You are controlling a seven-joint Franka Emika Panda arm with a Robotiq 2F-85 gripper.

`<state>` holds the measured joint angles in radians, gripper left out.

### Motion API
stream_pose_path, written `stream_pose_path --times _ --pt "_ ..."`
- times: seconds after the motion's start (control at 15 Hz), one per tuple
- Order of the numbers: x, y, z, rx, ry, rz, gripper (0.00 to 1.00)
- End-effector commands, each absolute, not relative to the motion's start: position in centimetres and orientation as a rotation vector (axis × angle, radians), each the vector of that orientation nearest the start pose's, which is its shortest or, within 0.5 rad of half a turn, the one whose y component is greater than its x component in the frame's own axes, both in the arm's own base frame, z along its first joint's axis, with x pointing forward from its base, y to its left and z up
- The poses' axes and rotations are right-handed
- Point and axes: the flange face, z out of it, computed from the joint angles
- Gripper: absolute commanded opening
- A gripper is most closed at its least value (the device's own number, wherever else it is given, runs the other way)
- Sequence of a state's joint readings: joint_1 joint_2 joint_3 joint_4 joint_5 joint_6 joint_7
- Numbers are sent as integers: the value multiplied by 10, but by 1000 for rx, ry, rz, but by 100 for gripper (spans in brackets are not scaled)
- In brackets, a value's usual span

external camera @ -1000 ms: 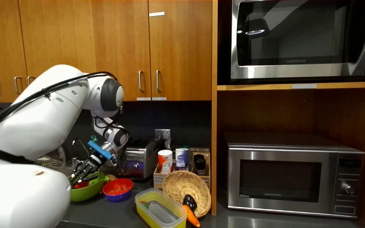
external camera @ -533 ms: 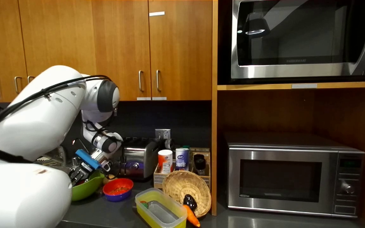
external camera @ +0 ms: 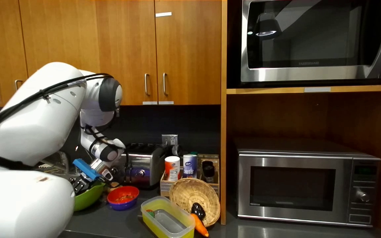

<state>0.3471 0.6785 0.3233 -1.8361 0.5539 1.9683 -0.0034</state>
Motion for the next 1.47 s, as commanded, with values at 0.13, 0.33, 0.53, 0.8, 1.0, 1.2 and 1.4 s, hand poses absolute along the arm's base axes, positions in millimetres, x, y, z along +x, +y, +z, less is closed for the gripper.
stream_pose_path --times 0.13,0.33,0.53,0.8,1.0,1.2,1.4 --pt "412 368 160 -2592 -278 794 5" --pt "400 363 163 -2629 -263 725 5" --pt "388 361 169 -2665 -264 664 5" --pt "374 358 174 -2705 -251 608 5" --pt "365 355 178 -2721 -243 583 5" --pt "357 355 180 -2731 -235 582 5" --pt "350 355 186 -2746 -219 584 5"
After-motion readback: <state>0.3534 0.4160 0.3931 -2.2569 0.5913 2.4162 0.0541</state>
